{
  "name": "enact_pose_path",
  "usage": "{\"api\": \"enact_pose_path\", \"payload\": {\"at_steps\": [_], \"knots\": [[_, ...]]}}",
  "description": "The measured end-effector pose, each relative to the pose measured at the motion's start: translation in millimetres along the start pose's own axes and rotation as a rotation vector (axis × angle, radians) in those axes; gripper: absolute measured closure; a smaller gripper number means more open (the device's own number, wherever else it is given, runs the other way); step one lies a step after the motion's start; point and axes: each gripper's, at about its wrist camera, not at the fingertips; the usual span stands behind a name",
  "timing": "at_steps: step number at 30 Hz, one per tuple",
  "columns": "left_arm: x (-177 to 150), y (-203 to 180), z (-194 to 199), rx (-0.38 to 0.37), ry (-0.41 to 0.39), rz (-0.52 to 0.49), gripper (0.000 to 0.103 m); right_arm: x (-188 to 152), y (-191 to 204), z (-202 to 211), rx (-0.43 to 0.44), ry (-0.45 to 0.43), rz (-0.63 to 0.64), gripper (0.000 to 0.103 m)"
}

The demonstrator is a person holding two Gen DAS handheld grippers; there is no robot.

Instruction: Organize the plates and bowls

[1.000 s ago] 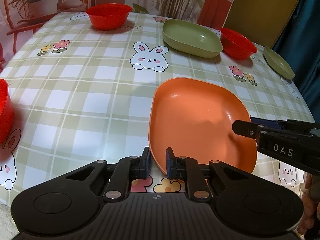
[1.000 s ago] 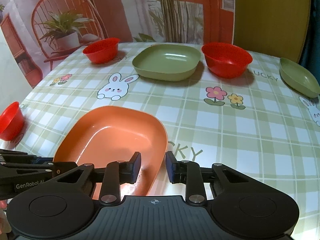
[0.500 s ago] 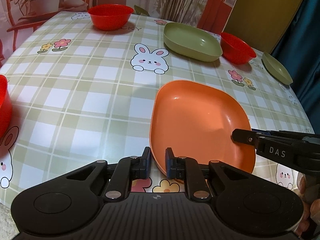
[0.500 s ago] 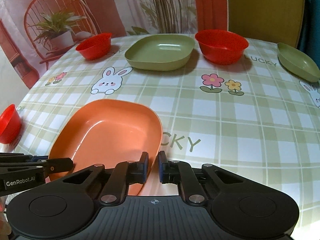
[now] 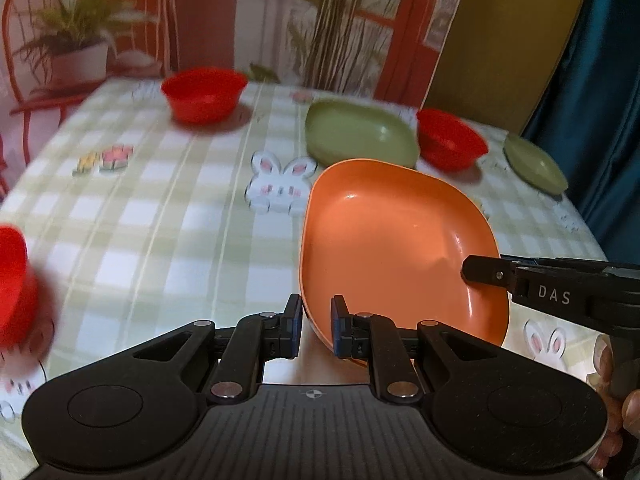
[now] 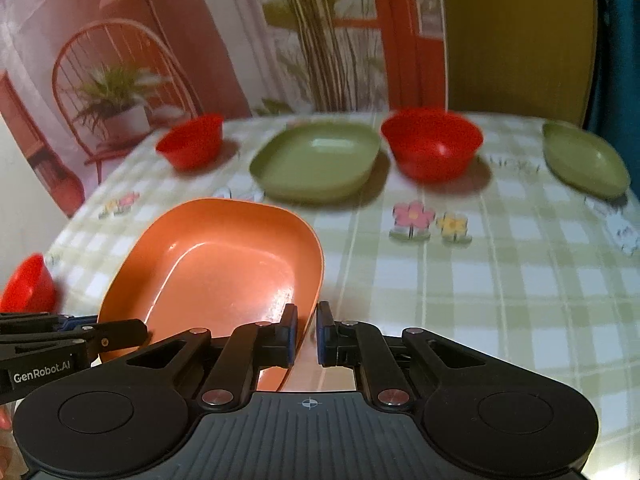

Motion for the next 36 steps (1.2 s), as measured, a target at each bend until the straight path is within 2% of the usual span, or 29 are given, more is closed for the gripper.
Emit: {"api": "enact_pose_path", "payload": {"at_steps": [10, 19, 26, 36], "knots": [[63.2, -2.7, 24.9, 0.005, -0.124, -0.023, 0.087, 67.2, 11.8, 35.4, 0.04, -0.154, 0.035, 0.094], [111.3, -5.9, 36.5, 0.039, -0.21, -0.064, 0.087, 114.9, 22.1, 45.0, 0.053, -0.244, 0.055, 0.094], [134.5, -4.8, 25.1, 0.034, -0.225, -0.084, 0.086, 137.3, 22.3, 31.5, 0.039, -0.262, 0.083, 0.094], [139.4, -1.9, -24.3, -0.021, -0.156, -0.08, 0.086, 153.1, -1.5, -15.9, 0.024, -0.197, 0.041, 0.094]]}}
Point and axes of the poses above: each gripper's, at about its wrist camera, not at the fingertips, and z roughly against the way its jaws point, y to its left, x to its top, and after that the axes turned 14 degrees about -z, right-handed
